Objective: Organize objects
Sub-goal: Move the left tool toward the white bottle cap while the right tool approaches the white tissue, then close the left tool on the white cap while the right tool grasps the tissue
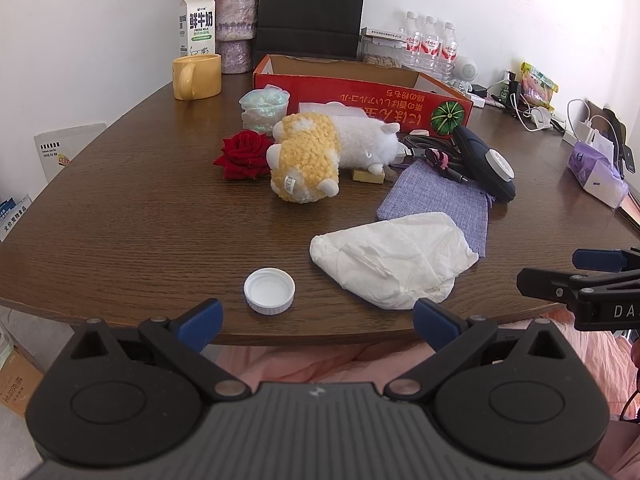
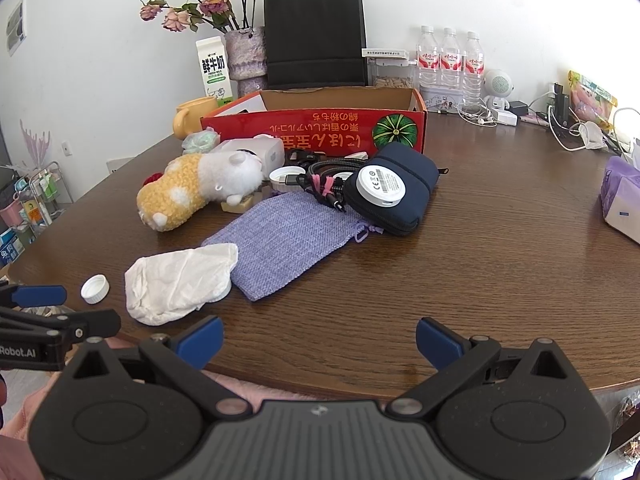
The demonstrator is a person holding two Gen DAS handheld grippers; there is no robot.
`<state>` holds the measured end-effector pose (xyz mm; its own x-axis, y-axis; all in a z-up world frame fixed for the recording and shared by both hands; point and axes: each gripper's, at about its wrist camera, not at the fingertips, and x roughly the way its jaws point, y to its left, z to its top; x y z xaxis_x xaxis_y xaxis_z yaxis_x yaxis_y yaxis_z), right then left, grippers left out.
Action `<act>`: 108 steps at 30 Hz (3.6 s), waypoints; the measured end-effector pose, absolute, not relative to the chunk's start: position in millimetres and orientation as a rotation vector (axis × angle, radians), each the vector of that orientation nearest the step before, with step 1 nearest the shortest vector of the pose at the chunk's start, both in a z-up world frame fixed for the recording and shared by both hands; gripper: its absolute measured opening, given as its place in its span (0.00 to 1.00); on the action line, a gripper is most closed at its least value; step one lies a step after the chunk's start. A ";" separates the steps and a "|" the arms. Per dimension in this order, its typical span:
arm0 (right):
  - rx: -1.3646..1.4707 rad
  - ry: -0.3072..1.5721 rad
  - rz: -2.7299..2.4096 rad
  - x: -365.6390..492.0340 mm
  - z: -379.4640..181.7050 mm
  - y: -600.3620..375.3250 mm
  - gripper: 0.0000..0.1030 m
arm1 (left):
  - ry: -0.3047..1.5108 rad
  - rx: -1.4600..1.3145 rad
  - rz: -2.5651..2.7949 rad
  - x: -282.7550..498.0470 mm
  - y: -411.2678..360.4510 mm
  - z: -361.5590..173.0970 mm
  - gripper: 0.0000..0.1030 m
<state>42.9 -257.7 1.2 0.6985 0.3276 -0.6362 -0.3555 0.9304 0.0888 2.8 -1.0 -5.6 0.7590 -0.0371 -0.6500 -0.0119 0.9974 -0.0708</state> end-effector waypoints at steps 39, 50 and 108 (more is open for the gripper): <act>-0.039 0.709 0.395 46.3 -1.3 -254.4 1.00 | 0.709 -0.087 -0.008 2.6 3.6 -7.1 1.00; -0.054 0.693 0.401 49.1 -2.6 -253.8 1.00 | 0.701 -0.109 0.028 7.1 13.5 -7.8 1.00; -0.257 0.708 0.680 74.1 -6.4 -138.5 1.00 | 0.607 -0.113 0.153 3.7 49.6 -6.3 0.28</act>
